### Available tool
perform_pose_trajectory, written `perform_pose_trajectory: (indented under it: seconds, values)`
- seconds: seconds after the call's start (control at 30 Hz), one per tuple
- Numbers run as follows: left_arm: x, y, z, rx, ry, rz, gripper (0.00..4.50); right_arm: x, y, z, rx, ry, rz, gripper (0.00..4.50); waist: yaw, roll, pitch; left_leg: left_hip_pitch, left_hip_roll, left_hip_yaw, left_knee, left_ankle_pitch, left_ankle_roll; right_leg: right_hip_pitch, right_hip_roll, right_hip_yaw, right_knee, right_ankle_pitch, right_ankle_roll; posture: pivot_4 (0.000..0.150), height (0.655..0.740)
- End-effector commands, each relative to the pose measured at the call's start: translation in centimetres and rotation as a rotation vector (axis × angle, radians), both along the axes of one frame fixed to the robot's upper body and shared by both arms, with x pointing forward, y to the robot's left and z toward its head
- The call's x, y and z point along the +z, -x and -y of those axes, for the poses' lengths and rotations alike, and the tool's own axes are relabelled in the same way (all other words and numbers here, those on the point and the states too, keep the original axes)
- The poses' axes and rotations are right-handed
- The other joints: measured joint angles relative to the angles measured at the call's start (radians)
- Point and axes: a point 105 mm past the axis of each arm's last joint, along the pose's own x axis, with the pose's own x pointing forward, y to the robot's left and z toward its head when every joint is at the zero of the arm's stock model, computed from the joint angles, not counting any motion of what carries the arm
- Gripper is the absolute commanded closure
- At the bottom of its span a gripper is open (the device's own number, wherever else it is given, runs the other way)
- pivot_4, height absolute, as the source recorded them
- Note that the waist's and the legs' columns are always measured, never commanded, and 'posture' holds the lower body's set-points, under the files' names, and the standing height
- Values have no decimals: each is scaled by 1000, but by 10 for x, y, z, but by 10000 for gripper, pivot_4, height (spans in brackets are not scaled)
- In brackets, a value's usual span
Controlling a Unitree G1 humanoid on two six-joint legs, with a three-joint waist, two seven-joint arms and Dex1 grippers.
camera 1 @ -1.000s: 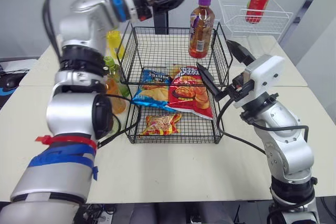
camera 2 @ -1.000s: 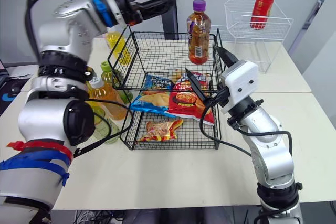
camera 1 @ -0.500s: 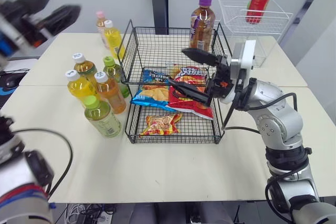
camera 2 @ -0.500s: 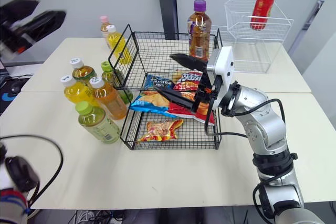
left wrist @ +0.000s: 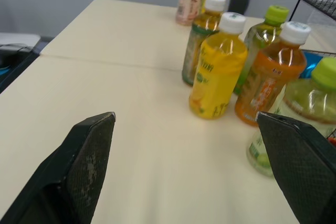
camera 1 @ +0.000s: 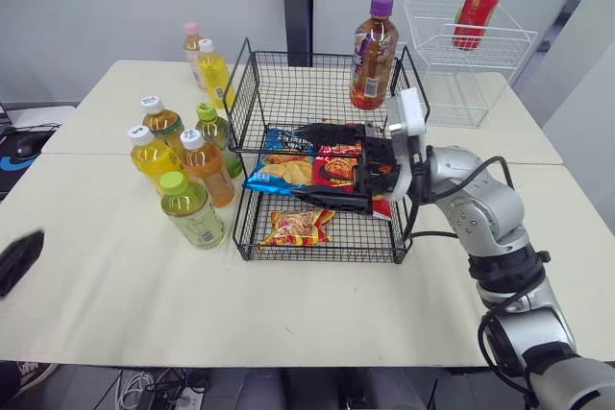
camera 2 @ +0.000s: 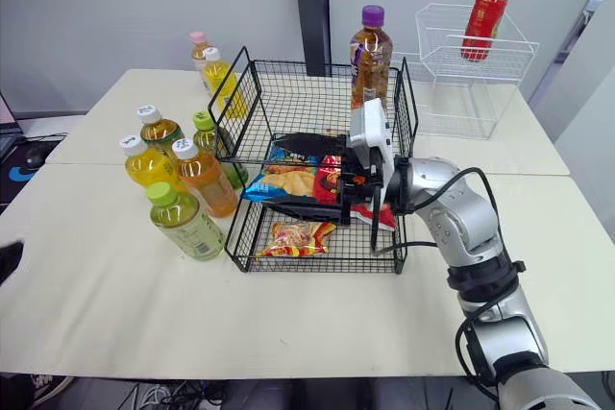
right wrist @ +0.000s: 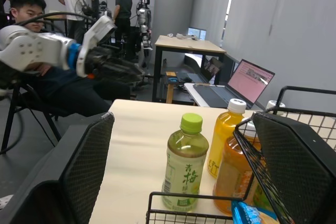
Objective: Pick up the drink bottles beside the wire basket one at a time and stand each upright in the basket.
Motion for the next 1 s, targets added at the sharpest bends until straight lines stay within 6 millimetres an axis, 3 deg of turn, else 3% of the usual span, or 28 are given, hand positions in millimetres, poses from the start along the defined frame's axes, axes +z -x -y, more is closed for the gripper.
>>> perform_pose_trajectory:
  seconds: [0.03,0.23,0.47,0.8,1.0]
  values:
    - [8,15,16,-12,-55,33,276,9,2,-2,11,-17,57,0,3,0,0,0,0,0,0,0,0,1,0,0,0,0,0,1500,7400]
    - [11,9,24,-26,-51,47,276,9,-1,-5,-2,-28,67,0,2,1,0,2,-1,1,0,0,1,3,-1,1,-2,0,0,1500,7400]
    - [16,-27,28,-93,-92,39,276,13,-7,-2,-84,-44,109,0,1,2,1,2,0,0,-1,0,1,2,0,0,-1,-1,-2,1500,7400]
    - [38,-142,35,-162,-162,116,276,18,-9,11,-239,-69,164,0,23,3,1,0,0,1,-2,-1,2,2,0,0,-5,0,-1,1500,7400]
    - [40,-191,49,-209,-179,140,276,20,-8,17,-294,-73,171,0,18,3,1,-4,0,2,-4,-2,2,-1,0,-1,-9,3,-3,1500,7400]
